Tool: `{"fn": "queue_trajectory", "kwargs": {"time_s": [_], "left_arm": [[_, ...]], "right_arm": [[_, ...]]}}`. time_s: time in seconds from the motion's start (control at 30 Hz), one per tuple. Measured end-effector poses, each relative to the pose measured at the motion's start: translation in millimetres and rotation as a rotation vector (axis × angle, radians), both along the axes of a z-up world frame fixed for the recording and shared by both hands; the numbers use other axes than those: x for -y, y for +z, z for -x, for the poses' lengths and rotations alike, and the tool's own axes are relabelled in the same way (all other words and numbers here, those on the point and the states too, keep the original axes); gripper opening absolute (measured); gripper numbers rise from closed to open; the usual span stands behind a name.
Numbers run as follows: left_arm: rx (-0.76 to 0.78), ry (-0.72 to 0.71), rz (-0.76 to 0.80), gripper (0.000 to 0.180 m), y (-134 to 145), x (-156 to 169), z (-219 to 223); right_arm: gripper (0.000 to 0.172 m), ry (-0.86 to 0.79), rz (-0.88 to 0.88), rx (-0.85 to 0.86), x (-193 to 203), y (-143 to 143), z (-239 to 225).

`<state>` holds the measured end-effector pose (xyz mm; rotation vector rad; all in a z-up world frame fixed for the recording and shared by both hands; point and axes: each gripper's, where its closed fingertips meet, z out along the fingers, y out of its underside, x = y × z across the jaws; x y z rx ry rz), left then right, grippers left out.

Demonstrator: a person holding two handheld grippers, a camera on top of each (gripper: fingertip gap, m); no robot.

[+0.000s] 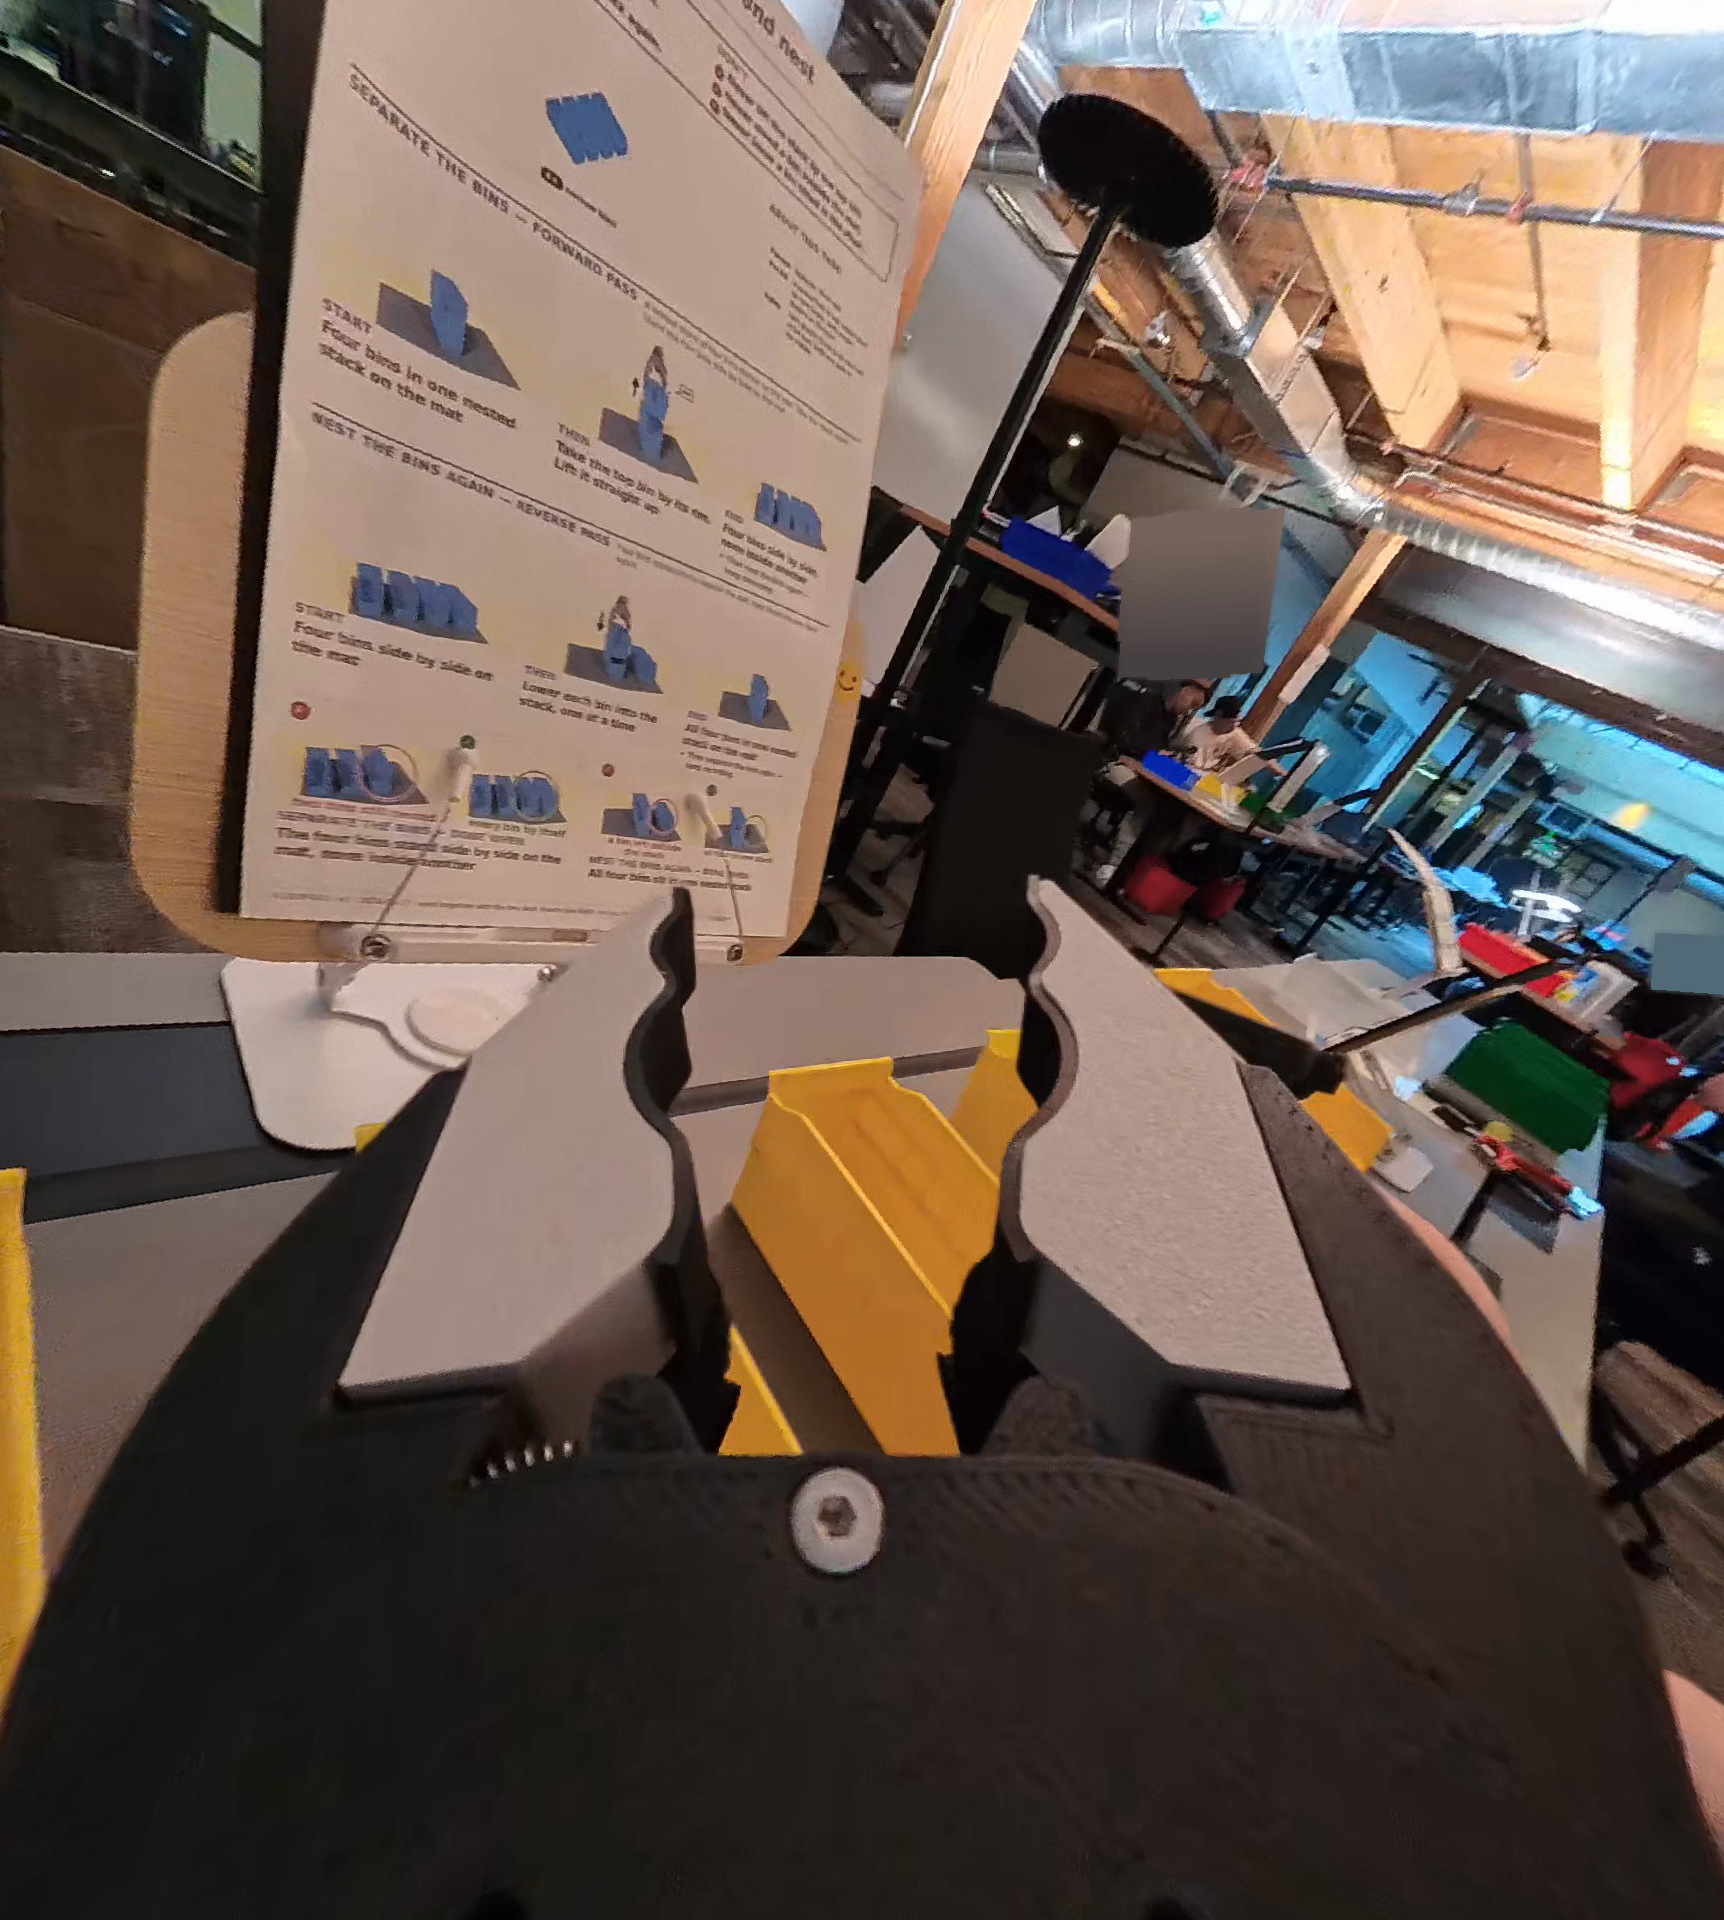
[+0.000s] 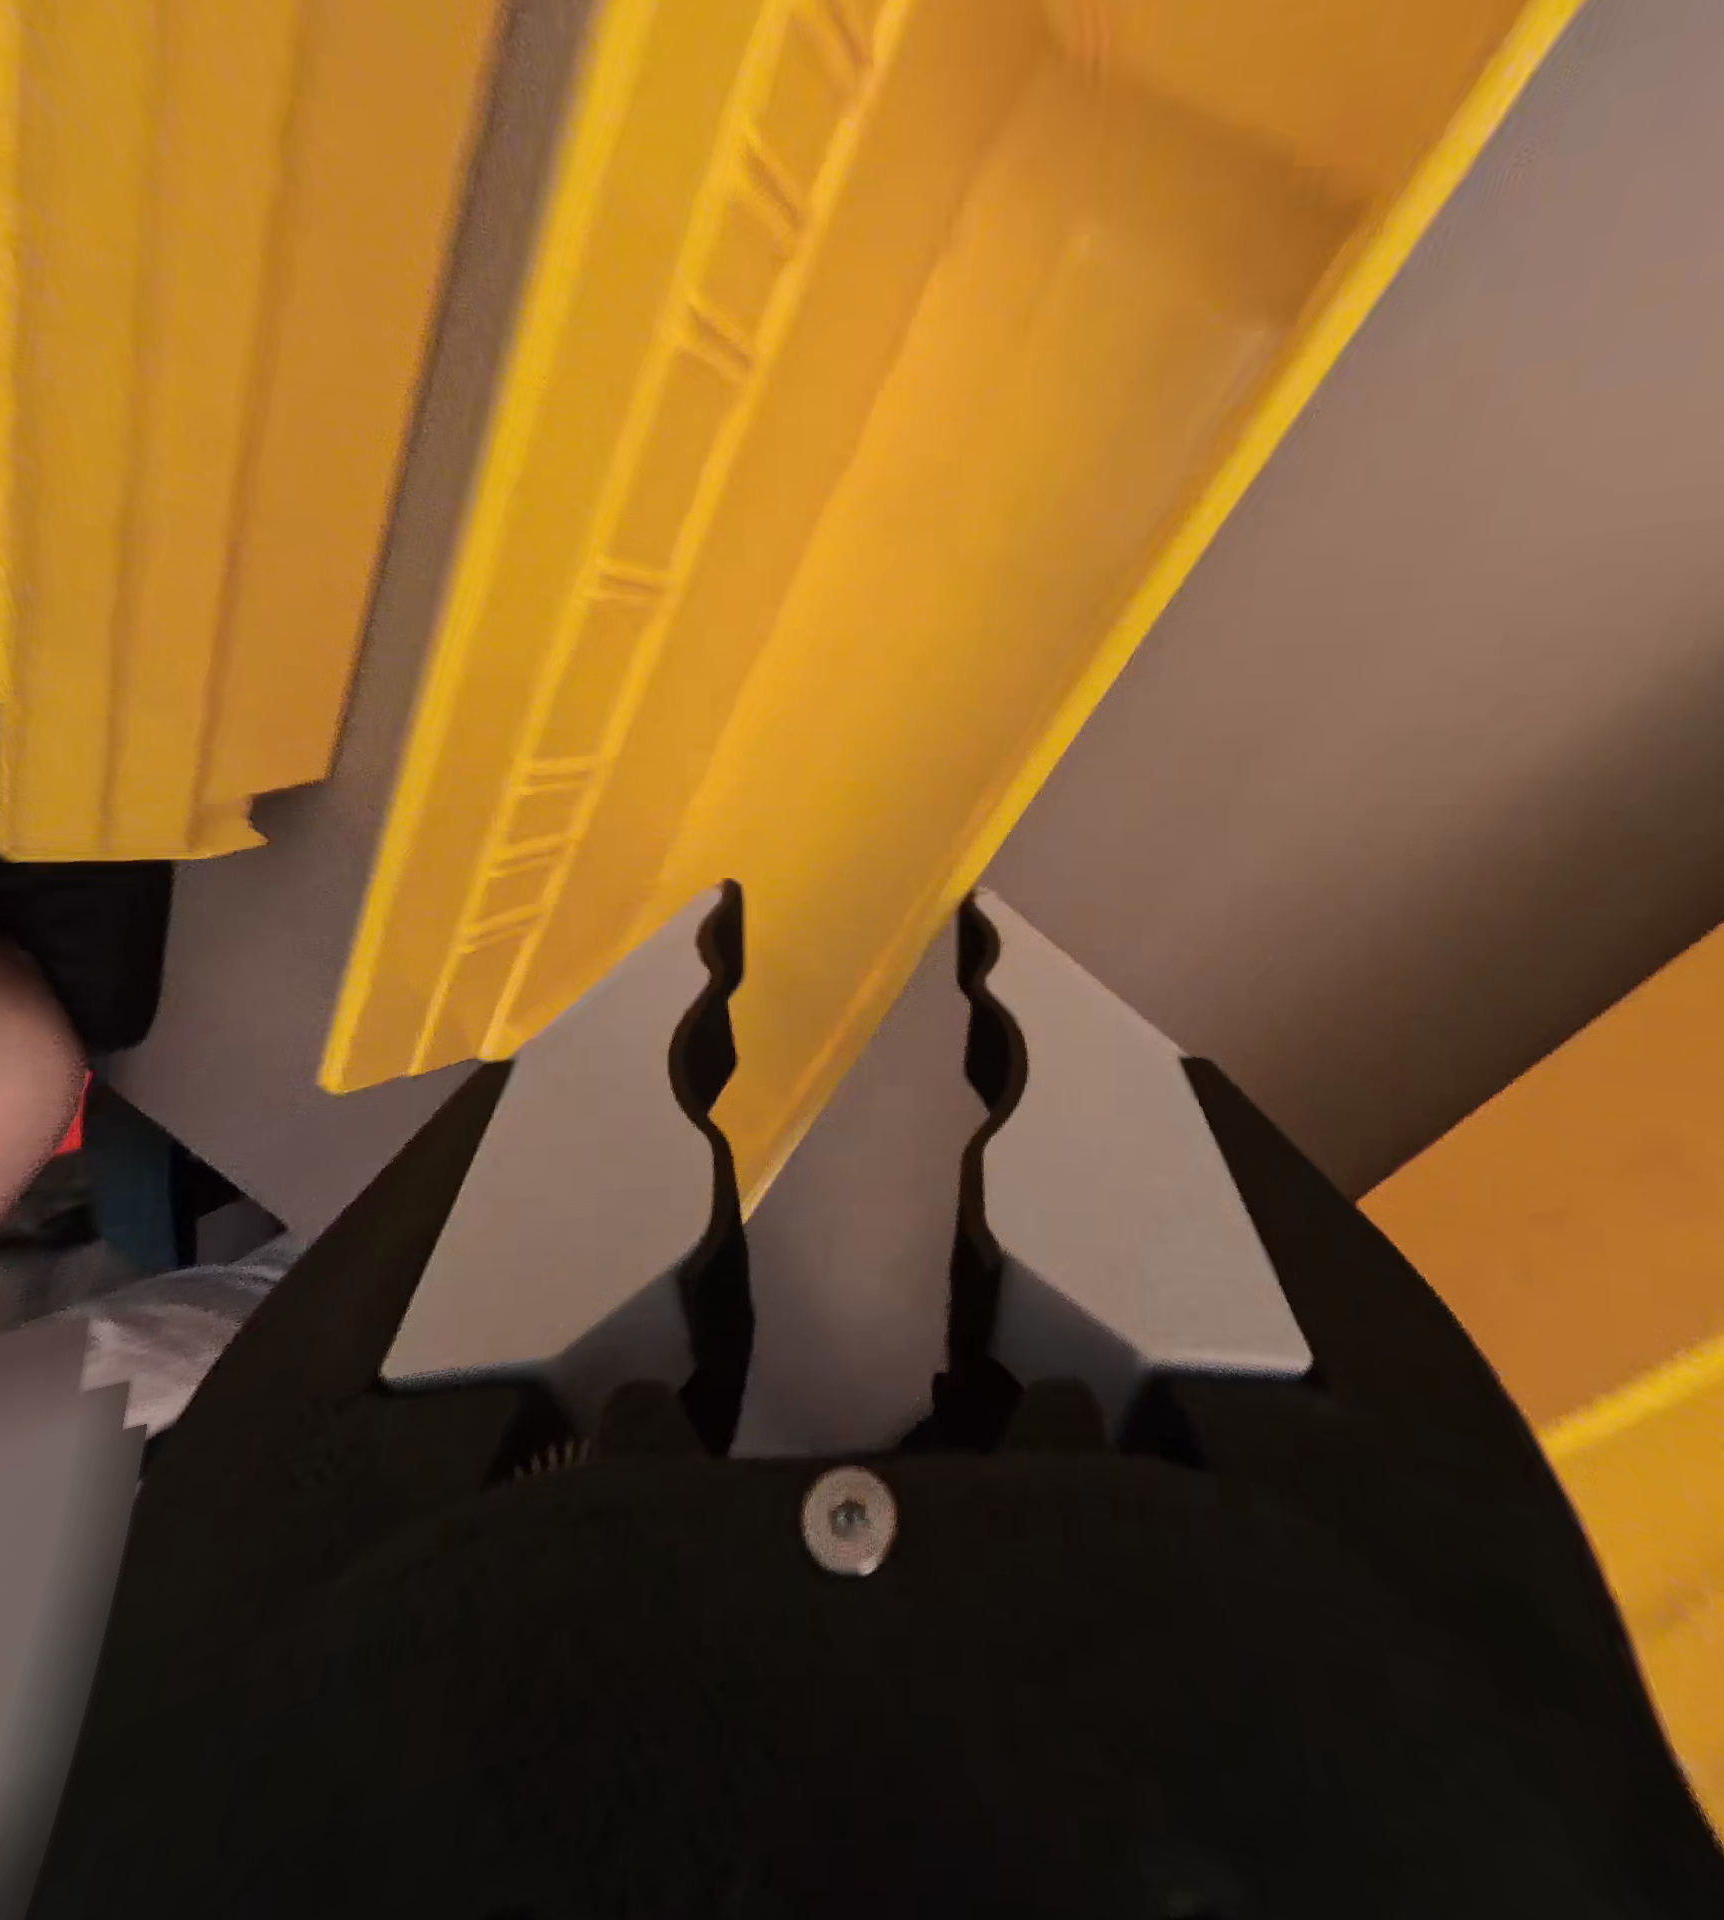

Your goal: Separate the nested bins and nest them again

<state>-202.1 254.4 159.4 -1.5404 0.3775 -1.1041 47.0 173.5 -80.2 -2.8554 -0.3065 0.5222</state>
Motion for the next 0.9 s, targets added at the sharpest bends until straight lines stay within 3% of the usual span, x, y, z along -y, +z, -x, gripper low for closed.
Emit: {"fn": "queue_trajectory", "kwargs": {"time_s": [0.1, 0.17, 0.23, 0.27, 0.3, 0.37, 0.4, 0.5, 0.67, 0.77, 0.9], "left_arm": [[0.017, -0.021, -0.02, 0.062, 6.7, 6.0, -1.5], [0.022, -0.029, -0.059, 0.061, 14.2, 13.1, -1.9], [0.038, -0.04, -0.145, 0.059, 29.1, 25.6, -1.8], [0.048, -0.028, -0.201, 0.058, 37.9, 32.4, 0.0], [0.048, 0.0, -0.25, 0.058, 45.0, 37.8, 2.4], [0.01, 0.047, -0.324, 0.059, 53.3, 48.2, 3.6], [-0.016, 0.069, -0.341, 0.06, 54.6, 51.6, 3.3], [-0.042, 0.079, -0.346, 0.061, 56.3, 60.4, -0.1], [0.034, -0.074, -0.299, 0.059, 59.8, 80.1, -15.2], [0.043, -0.106, -0.275, 0.059, 58.4, 82.9, -20.2], [0.046, -0.113, -0.267, 0.056, 56.9, 82.5, -23.6]], "right_arm": [[0.045, 0.013, -0.23, -0.056, -0.4, 57.6, -3.2], [0.045, 0.008, -0.461, -0.169, 1.0, 111.9, -4.5], [0.049, -0.029, -0.735, -0.17, 0.8, 155.8, -27.1], [0.062, -0.081, -0.852, -0.09, -0.4, 165.2, -50.8], [0.088, -0.145, -0.944, 0.023, -0.7, 167.0, -79.9], [0.107, -0.285, -1.055, 0.244, 1.5, 155.7, -139.8], [0.116, -0.355, -1.015, 0.302, 3.0, 140.8, -163.2], [0.129, -0.481, -0.679, 0.33, 6.2, 76.1, -198.1], [0.137, -0.476, -0.201, 0.345, 13.5, -1.2, -206.6], [0.134, -0.446, -0.082, 0.33, 20.8, -24.1, -200.0], [0.13, -0.396, -0.054, 0.335, 23.6, -23.9, -189.8]]}}
